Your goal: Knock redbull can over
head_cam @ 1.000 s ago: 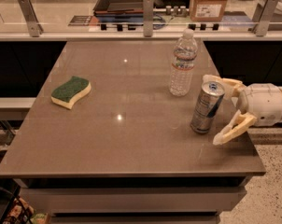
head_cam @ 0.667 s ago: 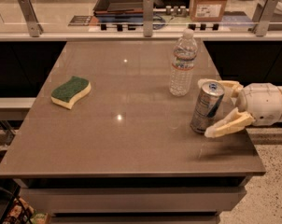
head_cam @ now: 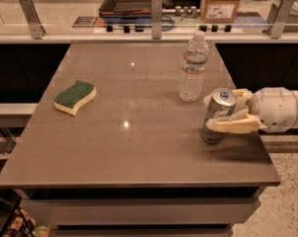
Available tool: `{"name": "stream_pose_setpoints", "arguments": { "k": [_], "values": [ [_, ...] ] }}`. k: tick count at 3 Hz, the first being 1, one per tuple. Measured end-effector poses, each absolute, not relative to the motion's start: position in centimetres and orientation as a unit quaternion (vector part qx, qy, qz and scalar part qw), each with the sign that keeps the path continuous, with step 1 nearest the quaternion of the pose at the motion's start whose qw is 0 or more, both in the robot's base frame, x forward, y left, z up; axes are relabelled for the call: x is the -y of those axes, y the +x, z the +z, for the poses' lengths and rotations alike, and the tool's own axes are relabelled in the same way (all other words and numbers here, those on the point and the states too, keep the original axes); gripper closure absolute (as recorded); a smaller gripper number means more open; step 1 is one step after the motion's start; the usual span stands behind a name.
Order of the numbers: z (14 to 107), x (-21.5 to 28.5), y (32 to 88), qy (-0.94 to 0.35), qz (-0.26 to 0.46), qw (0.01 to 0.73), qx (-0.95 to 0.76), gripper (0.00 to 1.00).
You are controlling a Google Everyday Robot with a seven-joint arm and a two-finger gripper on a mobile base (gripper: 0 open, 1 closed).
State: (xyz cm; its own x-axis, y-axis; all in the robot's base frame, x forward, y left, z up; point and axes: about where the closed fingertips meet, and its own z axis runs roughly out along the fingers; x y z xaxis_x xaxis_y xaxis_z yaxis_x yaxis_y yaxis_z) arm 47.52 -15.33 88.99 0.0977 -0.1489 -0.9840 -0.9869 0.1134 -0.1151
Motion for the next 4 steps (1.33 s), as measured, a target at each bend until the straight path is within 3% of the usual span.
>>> {"name": "stream_pose_setpoints", "arguments": {
  "k": [1, 2, 4],
  "values": [
    [89.0, 15.1, 47.5, -0.53, 0.405, 0.518, -0.535, 0.86],
    [89.1, 14.9, 47.5, -0.531, 0.406, 0.517, -0.534, 1.0],
    [90.2, 15.3, 47.6, -0.535, 0.378, 0.509, -0.559, 1.0]
  ]
}}
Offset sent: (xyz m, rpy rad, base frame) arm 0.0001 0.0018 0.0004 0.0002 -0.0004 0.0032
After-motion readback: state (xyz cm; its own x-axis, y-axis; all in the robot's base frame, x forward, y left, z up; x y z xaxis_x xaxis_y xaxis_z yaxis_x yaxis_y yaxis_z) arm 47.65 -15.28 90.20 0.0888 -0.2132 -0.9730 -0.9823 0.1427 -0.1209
